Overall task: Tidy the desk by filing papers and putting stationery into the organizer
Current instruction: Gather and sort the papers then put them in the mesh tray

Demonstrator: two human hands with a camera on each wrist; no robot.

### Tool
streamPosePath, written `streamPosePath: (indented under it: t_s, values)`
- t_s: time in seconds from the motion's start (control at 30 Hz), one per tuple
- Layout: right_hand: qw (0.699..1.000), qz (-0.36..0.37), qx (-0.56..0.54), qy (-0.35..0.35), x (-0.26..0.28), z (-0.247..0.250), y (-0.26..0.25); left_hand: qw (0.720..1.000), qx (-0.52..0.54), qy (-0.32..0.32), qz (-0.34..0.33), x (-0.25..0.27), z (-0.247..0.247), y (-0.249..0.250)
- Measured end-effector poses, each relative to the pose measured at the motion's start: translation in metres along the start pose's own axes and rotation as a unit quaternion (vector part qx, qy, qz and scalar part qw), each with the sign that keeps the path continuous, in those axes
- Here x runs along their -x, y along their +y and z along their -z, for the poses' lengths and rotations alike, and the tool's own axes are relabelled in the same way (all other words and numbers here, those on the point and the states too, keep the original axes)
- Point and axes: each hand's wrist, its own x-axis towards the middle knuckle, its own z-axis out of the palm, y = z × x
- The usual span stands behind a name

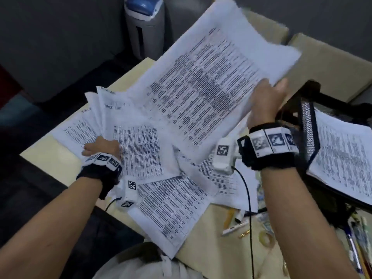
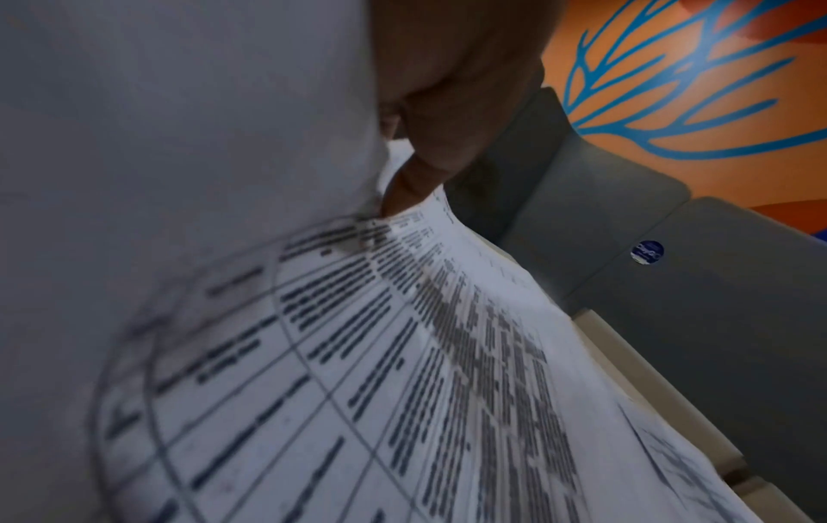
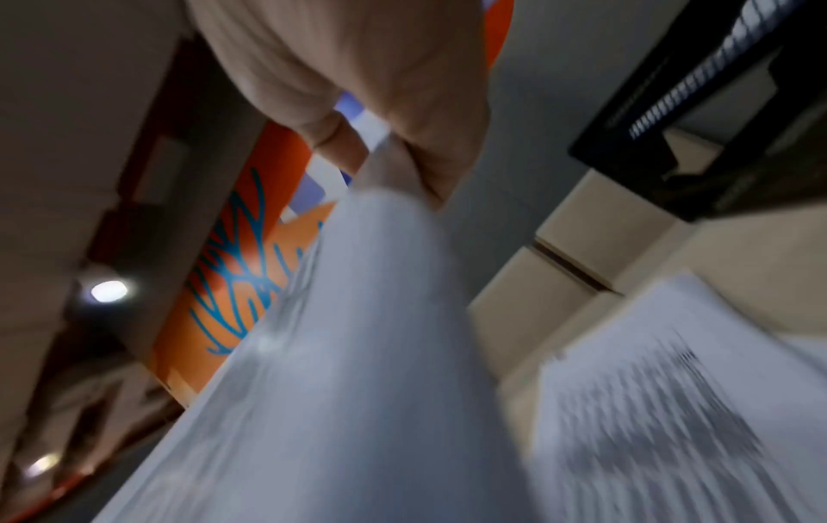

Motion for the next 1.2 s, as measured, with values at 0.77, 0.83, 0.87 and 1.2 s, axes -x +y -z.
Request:
streamPosePath:
  t_s: [0.77, 0.83, 0.87, 1.2]
  values:
    - [0.839, -0.217, 0.322, -0.381, 0.093, -0.046, 0.166, 0.894, 0.224, -0.343, -0.181, 0.002, -0.004, 0.002]
    - [0.821, -0.209, 0.327, -0.419, 0.108, -0.056, 0.164, 0.915, 0.16, -0.32, -0.186, 0.006, -0.004, 0.007]
    - [0.818, -0.204, 0.33, -0.424, 0.111, -0.056, 0.166, 0.932, 0.118, -0.283, -0.195, 0.007, -0.003, 0.007]
    - [0.84, -0.264, 0.207, -0.426, 0.089, -0.023, 0.153, 0.884, 0.074, 0.018, -0.461, 0.032, 0.089, 0.075]
